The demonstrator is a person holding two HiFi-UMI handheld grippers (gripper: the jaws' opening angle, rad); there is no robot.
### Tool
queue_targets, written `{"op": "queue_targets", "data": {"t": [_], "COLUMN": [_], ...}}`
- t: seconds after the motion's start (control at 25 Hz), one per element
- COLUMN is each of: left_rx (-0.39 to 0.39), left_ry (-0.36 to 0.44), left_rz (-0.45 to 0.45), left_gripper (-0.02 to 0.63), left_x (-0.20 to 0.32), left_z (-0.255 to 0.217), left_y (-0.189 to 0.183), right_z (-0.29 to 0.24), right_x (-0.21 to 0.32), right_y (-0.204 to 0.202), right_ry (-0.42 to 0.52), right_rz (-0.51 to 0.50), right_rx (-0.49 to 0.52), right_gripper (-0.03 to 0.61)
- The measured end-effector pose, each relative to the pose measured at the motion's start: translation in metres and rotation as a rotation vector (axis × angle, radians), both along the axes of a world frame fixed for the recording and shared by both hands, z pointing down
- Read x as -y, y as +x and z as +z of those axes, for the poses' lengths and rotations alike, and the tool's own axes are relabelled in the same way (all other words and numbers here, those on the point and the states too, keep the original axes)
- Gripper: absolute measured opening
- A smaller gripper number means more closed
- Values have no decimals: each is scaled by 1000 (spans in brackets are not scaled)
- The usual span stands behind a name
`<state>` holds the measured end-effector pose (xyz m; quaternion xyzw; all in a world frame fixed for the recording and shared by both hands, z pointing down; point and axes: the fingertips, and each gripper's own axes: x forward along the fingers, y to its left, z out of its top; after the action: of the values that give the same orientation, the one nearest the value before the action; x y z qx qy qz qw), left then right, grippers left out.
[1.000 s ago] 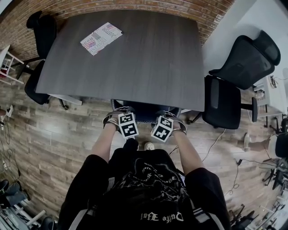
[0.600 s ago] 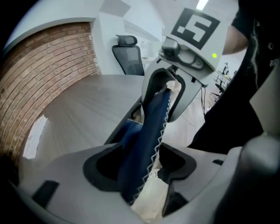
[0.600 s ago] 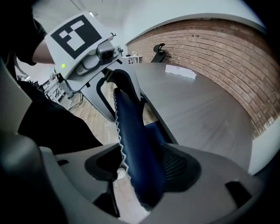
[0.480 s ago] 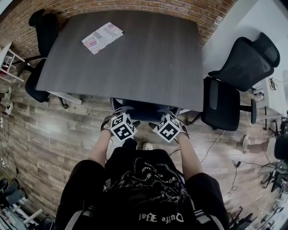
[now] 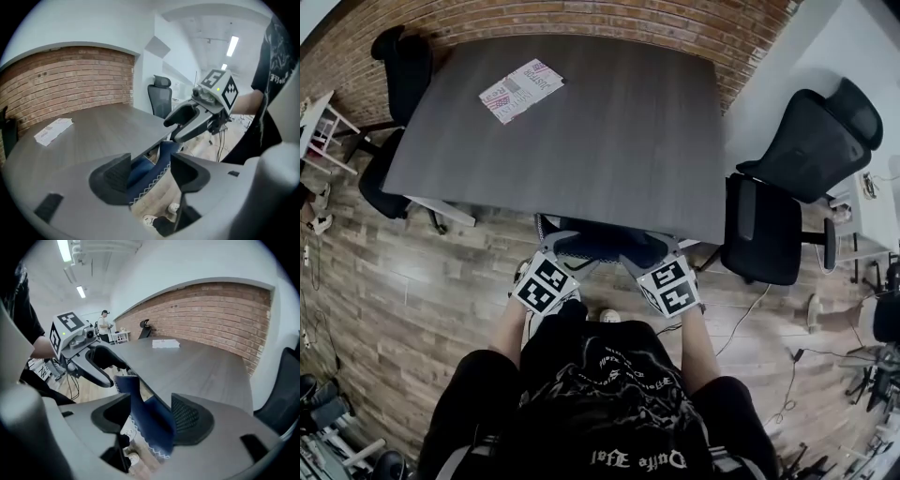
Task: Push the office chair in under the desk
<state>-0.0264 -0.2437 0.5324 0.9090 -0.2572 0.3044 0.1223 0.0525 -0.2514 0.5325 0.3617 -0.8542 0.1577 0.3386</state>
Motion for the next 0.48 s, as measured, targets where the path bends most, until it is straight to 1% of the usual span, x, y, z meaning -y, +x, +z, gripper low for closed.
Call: {"op": "queue_targets", "data": {"t": [0.12, 0.2, 0.32, 0.4, 0.48], "left_rx": [-103, -158, -172, -190, -215], "left_ry": [22, 60, 161, 192, 214], "left_rz": [-74, -128, -207, -241, -256], "left_gripper": [267, 267, 267, 267, 267], "left_x": [3, 6, 10, 7, 4], "left_z": [-18, -33, -56, -67, -78], "left_y": [0, -3, -14, -18, -21], "right_z": [-19, -31, -46, -53, -60], "right_x": [6, 8, 6, 3, 0], "right_y": [4, 6, 6, 7, 7], "right_ry": [67, 108, 144, 164, 195], "right_rz": [68, 104, 138, 160, 178], "right_rx": [39, 62, 96, 115, 134], "right_gripper": [264, 264, 264, 264, 264]}}
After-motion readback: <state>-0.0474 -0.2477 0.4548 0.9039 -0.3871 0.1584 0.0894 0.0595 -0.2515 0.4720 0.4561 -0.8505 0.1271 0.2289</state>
